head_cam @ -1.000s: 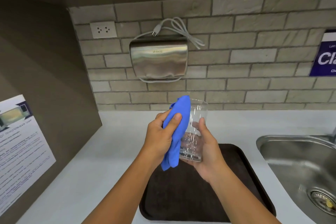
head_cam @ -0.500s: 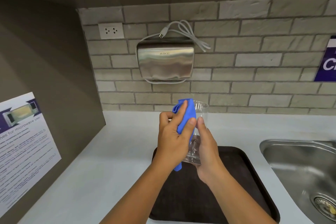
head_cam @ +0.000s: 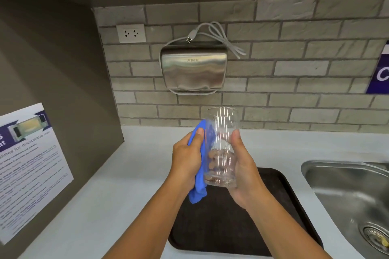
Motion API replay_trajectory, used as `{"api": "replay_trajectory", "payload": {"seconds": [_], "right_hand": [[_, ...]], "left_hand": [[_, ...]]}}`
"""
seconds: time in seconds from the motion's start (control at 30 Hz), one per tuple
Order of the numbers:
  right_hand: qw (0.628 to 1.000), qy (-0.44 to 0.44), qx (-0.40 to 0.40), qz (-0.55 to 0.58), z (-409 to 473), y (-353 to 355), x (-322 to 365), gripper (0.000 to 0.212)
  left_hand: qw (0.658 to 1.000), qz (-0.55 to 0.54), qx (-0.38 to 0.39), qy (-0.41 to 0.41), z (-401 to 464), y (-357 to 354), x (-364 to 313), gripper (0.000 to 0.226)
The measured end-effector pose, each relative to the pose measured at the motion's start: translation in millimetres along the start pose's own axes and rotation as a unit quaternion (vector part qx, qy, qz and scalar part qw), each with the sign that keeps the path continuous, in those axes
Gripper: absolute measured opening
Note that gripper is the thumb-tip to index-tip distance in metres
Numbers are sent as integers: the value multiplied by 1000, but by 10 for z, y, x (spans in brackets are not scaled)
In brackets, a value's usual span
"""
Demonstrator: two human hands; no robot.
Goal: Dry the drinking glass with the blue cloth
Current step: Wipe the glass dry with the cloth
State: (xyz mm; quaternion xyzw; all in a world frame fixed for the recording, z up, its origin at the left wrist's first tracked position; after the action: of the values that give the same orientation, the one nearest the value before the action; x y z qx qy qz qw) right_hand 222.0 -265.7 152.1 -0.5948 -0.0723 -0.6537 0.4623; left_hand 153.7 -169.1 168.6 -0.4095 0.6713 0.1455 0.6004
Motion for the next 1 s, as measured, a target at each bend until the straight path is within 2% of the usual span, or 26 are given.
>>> {"api": "replay_trajectory", "payload": {"seconds": [0.07,0.1,0.2,0.27,0.33,0.4,0.5,0.57,0.63,0.7,0.77,0.83,0.9,0.93,1.0], "right_hand": [[1000,-3,-1,13,17,13,11,55],[1000,-5,-9,16,22,24,10,53],[1000,-8,-27,13,15,28,0,66],[1000,-6,-14,17,19,11,2,68],[1000,-13,-6,26,25,20,11,68],[999,-20,-1,46,27,52,8,65],[997,-16,10,71,34,92,-18,56],[997,-17,-5,71,52,126,-44,57],[998,-16,-14,60,98,149,-38,61],[999,-15,-17,47,144,166,-33,65],[999,-19,-25,41,170,202,-42,71],[998,-25,-31,42,189,239,-62,73],[998,-31,-33,44,198,258,-78,69],[998,-32,-32,43,203,260,-85,66],[998,-35,-29,35,216,260,-92,65]], "left_hand": [[999,16,-18,-47,-41,7,-82,21],[996,31,-25,-84,-69,1,-130,21],[954,168,-20,-246,-206,-111,-222,18],[926,235,-17,-294,-238,-185,-206,36],[939,222,-25,-262,-211,-188,-221,40],[969,169,-33,-175,-136,-155,-233,23],[990,122,-49,-50,-73,-138,-214,26],[983,151,-59,-88,-75,-181,-202,29],[952,214,-69,-206,-134,-235,-165,28],[912,273,-51,-300,-177,-307,-91,36],[915,265,-37,-303,-145,-305,-56,38],[949,210,-44,-231,-47,-247,-60,32],[980,146,-55,-122,90,-176,-49,31],[988,122,-51,-80,139,-157,-23,29],[993,99,-38,-54,169,-157,34,29]]}}
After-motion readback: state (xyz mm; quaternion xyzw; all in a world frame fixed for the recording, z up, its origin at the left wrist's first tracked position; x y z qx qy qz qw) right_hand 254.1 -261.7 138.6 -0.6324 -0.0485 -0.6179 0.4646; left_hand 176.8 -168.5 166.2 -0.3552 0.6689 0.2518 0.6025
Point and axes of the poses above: each hand's wrist, its own z-axis towards the middle knuckle, its own y-axis out of the back of the hand, x = y × z, the point moved 3 cm from there along z, towards the middle knuckle, and after that the axes turned 15 degrees about y, right-handed, at the moved point
